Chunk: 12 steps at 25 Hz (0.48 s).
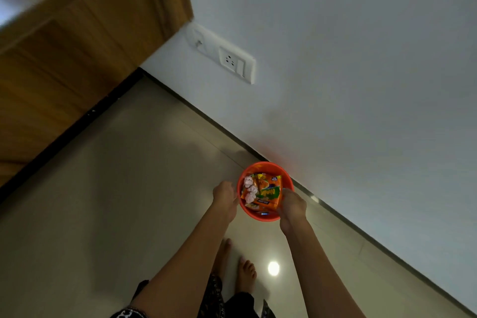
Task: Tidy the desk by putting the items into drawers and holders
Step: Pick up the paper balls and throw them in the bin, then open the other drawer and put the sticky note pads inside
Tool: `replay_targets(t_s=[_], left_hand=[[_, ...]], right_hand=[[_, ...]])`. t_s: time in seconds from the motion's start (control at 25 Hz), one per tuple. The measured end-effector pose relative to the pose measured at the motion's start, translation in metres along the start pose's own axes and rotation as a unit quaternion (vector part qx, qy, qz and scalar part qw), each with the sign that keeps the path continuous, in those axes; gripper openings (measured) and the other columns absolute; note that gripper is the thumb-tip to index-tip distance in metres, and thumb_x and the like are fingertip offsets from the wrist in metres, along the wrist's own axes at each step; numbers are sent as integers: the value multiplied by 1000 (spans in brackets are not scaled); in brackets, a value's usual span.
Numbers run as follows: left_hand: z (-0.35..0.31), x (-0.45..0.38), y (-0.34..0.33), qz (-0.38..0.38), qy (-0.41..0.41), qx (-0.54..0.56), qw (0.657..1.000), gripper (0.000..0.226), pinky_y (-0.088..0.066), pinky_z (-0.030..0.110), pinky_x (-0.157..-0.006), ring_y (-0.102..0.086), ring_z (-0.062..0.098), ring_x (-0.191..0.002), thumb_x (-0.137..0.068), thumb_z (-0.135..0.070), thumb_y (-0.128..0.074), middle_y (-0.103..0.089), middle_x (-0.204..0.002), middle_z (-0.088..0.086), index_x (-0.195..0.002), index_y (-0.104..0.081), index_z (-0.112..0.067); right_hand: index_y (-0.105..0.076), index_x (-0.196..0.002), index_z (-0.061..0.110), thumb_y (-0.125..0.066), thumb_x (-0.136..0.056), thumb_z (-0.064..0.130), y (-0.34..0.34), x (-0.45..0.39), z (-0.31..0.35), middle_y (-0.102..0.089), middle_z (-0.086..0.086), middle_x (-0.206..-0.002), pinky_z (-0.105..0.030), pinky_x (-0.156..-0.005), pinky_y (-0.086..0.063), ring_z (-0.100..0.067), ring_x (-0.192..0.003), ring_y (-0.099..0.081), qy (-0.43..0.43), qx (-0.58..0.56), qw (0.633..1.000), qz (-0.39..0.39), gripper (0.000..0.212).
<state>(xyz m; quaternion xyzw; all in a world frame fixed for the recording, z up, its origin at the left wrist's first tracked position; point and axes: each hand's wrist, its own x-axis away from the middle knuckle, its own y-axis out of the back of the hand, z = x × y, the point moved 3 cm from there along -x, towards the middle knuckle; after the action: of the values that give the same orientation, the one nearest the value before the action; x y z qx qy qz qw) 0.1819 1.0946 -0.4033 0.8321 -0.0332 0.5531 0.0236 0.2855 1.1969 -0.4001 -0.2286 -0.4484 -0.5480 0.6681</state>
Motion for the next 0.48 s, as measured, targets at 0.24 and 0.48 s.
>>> replay_targets(t_s=[0.24,0.48], left_hand=[[-38,65,51,36,-50,155,986,25,-45,33,-84,-51,28,-94,-99,-13,-29,-51,-107,13,-108,-50,-5],[-72,125,129,26,-131,282,950,44,-31,37,-109,-37,35,-134,-101,-14,-23,-37,-145,24,-139,-32,4]], right_hand=[[-59,-106,7,-50,-94,11,-12,83,32,-61,-10,-93,-38,-81,-45,-25,-91,-56,71,12,996,60,15],[-60,-111,6,-48,-95,8,-29,168,58,-61,-23,-119,-42,-89,-49,-34,-106,-61,189,53,968,159,20]])
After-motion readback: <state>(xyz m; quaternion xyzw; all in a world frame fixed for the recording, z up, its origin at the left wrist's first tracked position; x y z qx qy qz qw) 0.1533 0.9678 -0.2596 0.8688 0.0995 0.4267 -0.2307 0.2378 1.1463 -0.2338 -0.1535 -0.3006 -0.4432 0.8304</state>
